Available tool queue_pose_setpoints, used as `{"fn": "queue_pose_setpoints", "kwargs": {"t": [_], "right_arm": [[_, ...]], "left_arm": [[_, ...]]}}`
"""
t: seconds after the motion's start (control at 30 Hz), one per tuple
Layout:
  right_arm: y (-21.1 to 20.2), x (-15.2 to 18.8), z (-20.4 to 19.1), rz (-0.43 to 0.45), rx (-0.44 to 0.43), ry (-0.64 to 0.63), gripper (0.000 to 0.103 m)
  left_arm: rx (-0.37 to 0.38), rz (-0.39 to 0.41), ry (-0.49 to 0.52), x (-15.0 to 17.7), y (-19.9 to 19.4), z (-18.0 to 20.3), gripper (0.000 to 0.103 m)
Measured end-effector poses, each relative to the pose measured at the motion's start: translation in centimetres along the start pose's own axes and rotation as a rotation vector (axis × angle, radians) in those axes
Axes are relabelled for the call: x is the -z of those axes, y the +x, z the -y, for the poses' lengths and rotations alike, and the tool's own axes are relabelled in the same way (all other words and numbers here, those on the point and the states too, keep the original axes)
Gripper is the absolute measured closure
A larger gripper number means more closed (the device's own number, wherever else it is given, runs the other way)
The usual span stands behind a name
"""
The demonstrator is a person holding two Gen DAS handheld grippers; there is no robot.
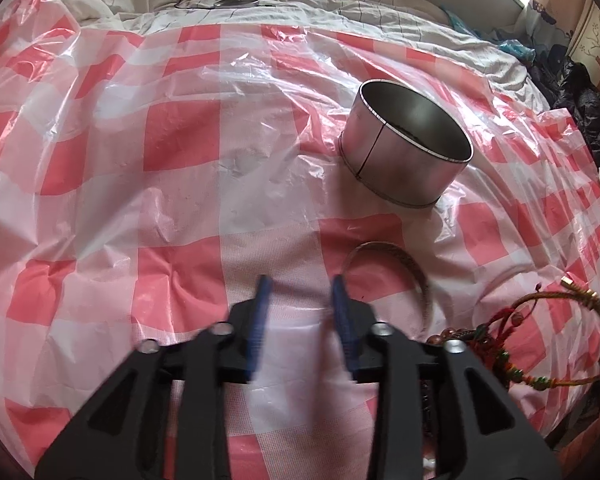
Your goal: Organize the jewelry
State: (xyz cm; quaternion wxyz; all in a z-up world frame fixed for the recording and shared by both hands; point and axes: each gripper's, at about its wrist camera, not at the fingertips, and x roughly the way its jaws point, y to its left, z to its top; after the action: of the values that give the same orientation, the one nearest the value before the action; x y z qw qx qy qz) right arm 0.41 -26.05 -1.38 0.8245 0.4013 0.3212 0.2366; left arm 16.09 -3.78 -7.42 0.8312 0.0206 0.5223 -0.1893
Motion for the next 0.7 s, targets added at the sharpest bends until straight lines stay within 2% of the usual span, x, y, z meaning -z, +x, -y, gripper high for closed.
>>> {"fn": "queue_pose_setpoints", "kwargs": {"t": [0.1,0.13,0.17,0.23,0.37,0.47,0.53,0.7], "right_arm": [[-0.7,-0.1,0.8,0.019,-0.002,0.038,0.098],[-0.8,-0.1,0.9,0.022,-0.002,0.048,0.098],[-0.8,-0.1,1.1,0.023,0.000,0.053,0.098],[-0.7,-0.1,1.2,0.014,0.008,0.054,0.098],[-0.7,0.0,1.0,0.014,0.009,0.046,0.098],[-0.8,0.1,1.5,0.023,0.001,0.065,0.098],[-1.0,0.2,1.7,0.037,-0.013,0.076,0.098],[-1.8,0.2,2.3,0.071,-0.042,0.104,0.098]], "left_arm": [[-0.014,0.000,0.031,0.2,0.1,0.4,0.067],[-0.009,-0.002,0.040,0.2,0.1,0.5,0.076],[0.003,-0.008,0.047,0.2,0.1,0.6,0.094],[0.023,-0.014,0.053,0.2,0.2,0.8,0.103],[0.043,0.023,0.049,0.1,-0.6,0.9,0.103],[0.110,0.069,0.009,-0.3,-1.8,0.4,0.103],[0.112,0.099,0.004,-0.4,-2.4,0.3,0.103],[0.134,0.038,-0.021,-0.5,-1.1,0.0,0.103]]}}
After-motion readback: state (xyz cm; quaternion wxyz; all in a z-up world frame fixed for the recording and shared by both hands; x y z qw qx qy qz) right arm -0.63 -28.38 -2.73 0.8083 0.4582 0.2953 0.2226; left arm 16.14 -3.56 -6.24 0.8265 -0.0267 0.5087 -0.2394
